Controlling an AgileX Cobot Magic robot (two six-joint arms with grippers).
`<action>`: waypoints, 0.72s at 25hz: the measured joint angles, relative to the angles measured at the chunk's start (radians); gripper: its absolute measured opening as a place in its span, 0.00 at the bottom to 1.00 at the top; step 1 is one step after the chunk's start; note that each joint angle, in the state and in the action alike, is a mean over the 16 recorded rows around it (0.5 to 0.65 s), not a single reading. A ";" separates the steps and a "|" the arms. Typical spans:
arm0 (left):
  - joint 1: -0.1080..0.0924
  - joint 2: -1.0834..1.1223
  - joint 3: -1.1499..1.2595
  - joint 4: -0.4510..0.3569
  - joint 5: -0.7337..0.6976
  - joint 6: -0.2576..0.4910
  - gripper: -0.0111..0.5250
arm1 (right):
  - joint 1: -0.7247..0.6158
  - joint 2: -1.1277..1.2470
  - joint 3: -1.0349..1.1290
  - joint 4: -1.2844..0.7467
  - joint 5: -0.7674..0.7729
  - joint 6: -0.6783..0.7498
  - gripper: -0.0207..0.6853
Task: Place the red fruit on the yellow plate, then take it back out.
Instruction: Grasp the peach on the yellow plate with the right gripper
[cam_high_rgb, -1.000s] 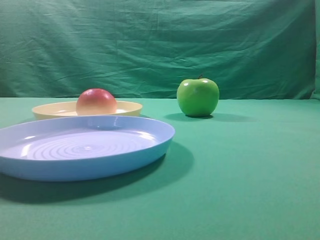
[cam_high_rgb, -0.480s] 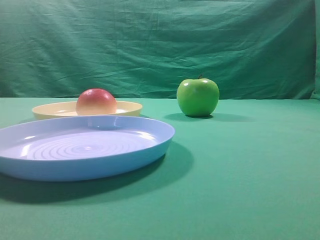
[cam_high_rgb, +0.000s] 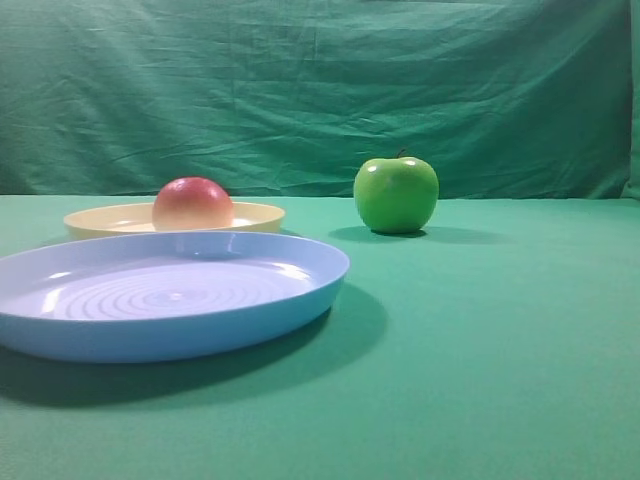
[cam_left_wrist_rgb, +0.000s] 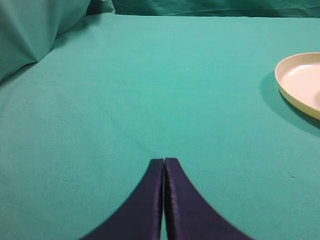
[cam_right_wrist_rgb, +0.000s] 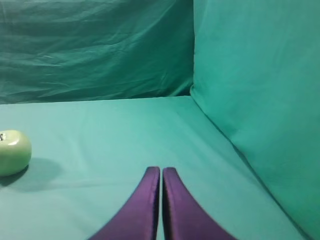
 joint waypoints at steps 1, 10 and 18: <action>0.000 0.000 0.000 0.000 0.000 0.000 0.02 | -0.005 -0.016 0.026 0.002 -0.010 0.001 0.03; 0.000 0.000 0.000 0.000 0.000 0.000 0.02 | -0.028 -0.078 0.142 0.026 -0.010 0.011 0.03; 0.000 0.000 0.000 0.000 0.000 0.000 0.02 | -0.028 -0.079 0.146 0.038 0.047 0.015 0.03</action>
